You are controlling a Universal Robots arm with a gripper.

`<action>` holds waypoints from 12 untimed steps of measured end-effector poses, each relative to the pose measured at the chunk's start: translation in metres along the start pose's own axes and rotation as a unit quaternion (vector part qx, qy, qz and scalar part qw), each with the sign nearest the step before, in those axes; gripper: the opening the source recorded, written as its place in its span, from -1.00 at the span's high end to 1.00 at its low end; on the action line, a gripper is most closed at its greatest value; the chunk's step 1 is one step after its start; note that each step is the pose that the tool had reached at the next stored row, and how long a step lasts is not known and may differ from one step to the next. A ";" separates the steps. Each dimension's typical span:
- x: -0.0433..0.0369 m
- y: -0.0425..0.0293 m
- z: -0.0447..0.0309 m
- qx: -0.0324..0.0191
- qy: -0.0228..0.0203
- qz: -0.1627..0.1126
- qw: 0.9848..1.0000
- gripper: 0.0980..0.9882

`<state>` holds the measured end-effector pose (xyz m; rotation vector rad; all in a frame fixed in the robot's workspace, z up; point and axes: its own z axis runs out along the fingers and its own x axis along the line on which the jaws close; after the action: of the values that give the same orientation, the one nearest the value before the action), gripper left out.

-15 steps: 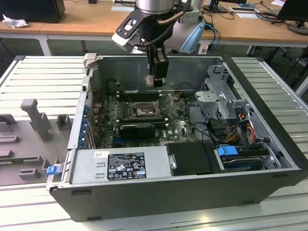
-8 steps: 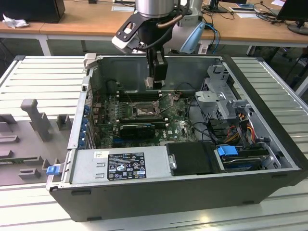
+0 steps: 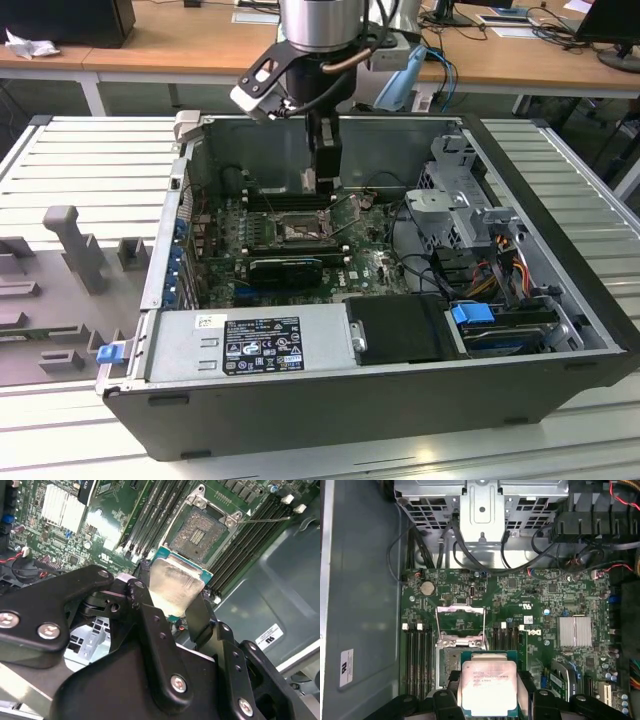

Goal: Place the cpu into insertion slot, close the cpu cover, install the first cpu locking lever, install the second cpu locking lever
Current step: 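Place the cpu into insertion slot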

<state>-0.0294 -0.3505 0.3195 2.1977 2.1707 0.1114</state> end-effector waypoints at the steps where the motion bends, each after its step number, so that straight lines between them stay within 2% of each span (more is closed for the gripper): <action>1: 0.0000 -0.0002 0.0019 0.000 0.000 0.000 1.000 0.03; 10: 0.0000 -0.0039 0.0220 0.000 0.001 -0.016 1.000 0.03; 12: 0.0004 -0.0113 0.0276 0.000 0.002 -0.022 1.000 0.03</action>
<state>-0.0382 -0.3495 0.2910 2.1496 2.2204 0.1137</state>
